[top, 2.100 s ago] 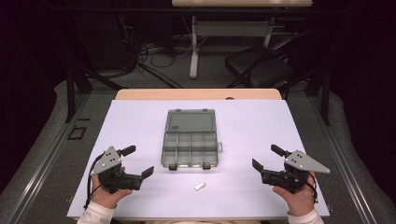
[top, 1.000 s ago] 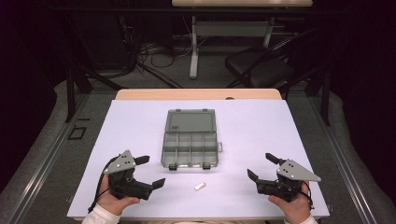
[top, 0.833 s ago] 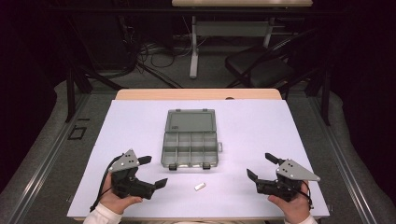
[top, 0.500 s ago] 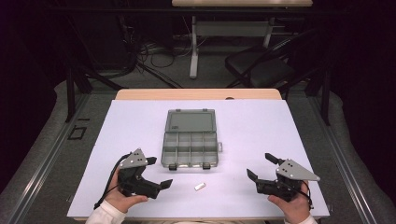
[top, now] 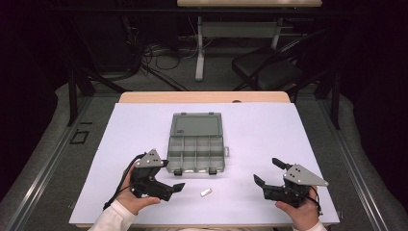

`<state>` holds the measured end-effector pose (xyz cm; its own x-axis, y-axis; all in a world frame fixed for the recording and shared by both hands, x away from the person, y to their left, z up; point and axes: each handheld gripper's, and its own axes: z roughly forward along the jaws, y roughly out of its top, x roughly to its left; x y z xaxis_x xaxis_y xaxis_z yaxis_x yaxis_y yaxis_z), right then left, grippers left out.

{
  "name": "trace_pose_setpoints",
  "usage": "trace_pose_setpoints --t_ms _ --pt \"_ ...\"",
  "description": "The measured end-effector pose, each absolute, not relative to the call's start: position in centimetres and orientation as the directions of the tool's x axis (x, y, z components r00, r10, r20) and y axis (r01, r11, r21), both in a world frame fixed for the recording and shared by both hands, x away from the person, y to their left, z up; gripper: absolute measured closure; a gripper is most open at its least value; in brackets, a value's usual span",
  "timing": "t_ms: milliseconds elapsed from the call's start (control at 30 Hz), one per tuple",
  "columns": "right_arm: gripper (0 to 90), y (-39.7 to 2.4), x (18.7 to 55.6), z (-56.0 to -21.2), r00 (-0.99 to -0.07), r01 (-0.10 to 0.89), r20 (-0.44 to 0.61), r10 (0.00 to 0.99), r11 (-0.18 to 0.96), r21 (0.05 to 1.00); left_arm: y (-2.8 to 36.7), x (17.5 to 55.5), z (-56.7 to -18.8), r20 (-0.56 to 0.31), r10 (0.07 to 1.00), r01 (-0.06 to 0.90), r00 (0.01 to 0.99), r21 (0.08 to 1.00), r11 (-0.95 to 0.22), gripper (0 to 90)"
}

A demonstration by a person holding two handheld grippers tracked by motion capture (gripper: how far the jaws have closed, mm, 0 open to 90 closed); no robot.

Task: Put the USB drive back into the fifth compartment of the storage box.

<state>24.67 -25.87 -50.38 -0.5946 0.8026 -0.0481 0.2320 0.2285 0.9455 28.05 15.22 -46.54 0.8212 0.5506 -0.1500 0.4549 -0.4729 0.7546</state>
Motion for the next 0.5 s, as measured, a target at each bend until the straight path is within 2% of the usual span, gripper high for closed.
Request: trace_pose_setpoints --t_ms 500 --pt "15.5 -25.8 24.7 -50.5 -0.599 0.233 -0.053 0.799 0.237 0.943 12.8 28.9 -46.6 -0.138 0.521 0.452 0.842 0.707 -0.544 4.9"
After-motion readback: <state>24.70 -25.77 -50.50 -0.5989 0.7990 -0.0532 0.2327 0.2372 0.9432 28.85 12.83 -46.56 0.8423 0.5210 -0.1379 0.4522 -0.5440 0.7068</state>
